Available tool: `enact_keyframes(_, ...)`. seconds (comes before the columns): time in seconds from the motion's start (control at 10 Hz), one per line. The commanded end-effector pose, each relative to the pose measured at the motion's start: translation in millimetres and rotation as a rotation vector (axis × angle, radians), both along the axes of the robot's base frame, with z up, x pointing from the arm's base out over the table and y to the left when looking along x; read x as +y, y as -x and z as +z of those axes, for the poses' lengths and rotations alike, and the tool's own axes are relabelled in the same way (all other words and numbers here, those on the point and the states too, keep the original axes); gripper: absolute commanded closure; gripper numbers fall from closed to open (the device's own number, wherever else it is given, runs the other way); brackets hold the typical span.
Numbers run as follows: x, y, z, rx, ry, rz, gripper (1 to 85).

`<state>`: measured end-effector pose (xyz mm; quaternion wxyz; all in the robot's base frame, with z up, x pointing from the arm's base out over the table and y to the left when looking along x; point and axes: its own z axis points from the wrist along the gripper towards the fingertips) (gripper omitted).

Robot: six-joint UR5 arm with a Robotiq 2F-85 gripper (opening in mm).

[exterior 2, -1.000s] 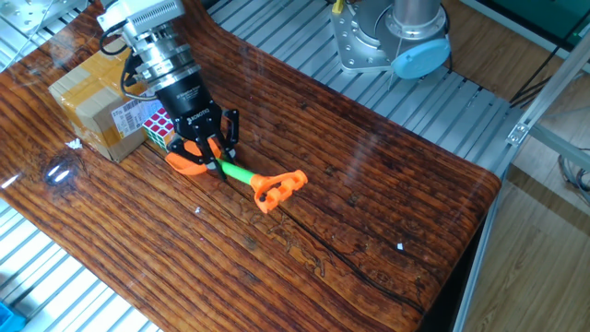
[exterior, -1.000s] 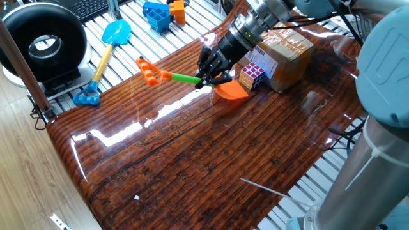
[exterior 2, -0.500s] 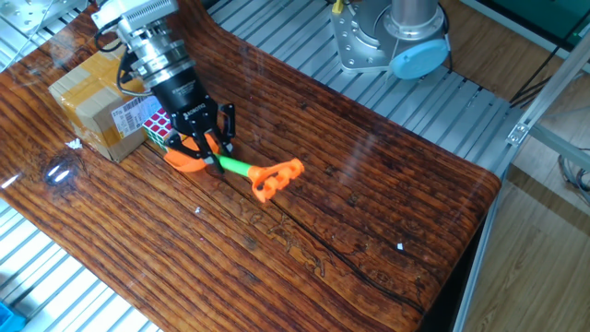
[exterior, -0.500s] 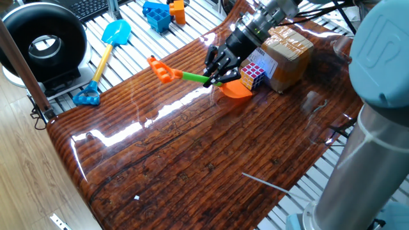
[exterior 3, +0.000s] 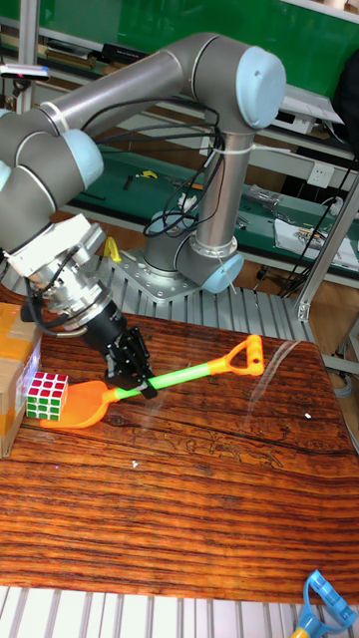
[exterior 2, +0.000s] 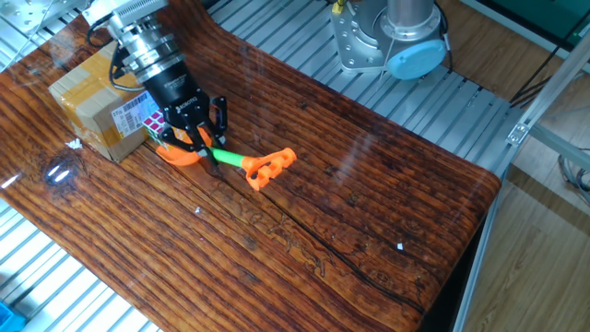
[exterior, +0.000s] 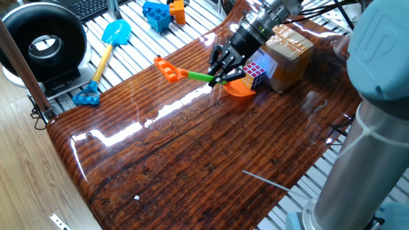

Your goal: Use a shovel to scoop up an object

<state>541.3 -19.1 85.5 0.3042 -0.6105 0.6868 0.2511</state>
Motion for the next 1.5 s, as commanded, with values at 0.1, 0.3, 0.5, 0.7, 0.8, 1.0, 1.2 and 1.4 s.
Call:
enact_keyframes(0.1,-19,-4.3,-24.3,0.040,0.059,-0.033,84.7)
enact_keyframes(0.3,-28,-5.8,-38.5,0.068,0.131,-0.066,84.7)
enact_keyframes(0.5,-10,-7.0,-38.9,0.085,0.145,-0.107,84.7)
enact_keyframes(0.7,19,-17.0,-35.2,0.096,0.147,-0.151,84.7)
enact_keyframes(0.8,26,-21.1,-31.2,0.104,0.159,-0.162,84.7)
enact_keyframes(1.0,30,-22.7,-25.4,0.118,0.162,-0.169,84.7)
enact_keyframes(1.2,28,-21.0,-26.6,0.130,0.191,-0.187,84.7)
enact_keyframes(1.4,26,-19.5,-28.8,0.174,0.242,-0.244,84.7)
